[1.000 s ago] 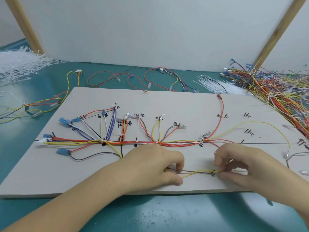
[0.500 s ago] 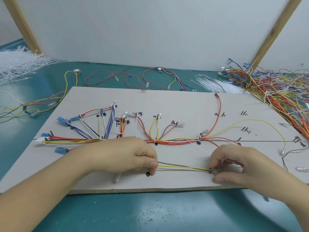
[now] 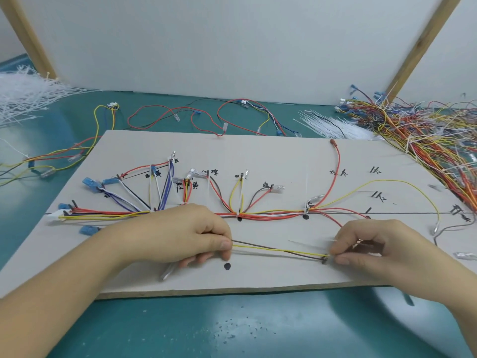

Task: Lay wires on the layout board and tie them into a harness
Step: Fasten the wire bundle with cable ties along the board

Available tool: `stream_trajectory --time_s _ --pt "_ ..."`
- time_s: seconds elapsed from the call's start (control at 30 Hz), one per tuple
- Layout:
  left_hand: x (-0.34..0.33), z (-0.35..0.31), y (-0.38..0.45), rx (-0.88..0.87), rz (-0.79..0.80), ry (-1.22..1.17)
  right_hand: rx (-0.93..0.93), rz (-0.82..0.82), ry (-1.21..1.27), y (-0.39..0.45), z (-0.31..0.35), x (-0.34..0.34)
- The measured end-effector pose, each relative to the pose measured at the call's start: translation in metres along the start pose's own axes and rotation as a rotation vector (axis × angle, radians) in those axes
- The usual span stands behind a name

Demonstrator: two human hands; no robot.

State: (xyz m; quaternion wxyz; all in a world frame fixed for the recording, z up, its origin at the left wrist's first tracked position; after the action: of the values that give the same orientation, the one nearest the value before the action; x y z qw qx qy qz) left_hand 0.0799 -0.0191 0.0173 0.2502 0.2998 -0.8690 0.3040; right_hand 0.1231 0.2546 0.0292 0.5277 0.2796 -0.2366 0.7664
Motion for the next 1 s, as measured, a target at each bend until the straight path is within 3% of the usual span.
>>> stream_trajectory --time_s 0.17,0.33,0.7,0.83,1.0 --pt "-0.004 0.0 -0.003 -0.037 -0.059 0.06 -0.048 0.027 -0.013 0.004 0.003 -0.001" --pt "-0.007 -0.002 -0.003 -0.058 -0.056 0.135 -0.041 0.039 -0.192 0.009 0.008 -0.001" --pt "-0.006 0.001 -0.005 -0.039 -0.084 -0.035 -0.007 0.123 -0.256 0.017 0.015 0.006" --pt "-0.004 0.003 -0.005 0.017 -0.103 -0.11 0.233 -0.095 -0.069 0.025 0.043 0.01" --pt "-0.004 0.003 -0.006 0.01 -0.111 -0.102 0.334 -0.034 0.087 0.055 0.072 -0.034"
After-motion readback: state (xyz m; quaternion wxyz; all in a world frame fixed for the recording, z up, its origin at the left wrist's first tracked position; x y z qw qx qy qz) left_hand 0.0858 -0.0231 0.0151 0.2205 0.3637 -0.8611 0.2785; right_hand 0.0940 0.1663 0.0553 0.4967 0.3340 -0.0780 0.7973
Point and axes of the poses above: each hand's wrist, its own y-axis towards the middle knuckle, its own x-axis out of the back of the hand, z = x × y, the point moved 3 cm from there along y, towards the middle knuckle, and after that the axes turned 2 degrees about x, right-handed, at the moved point
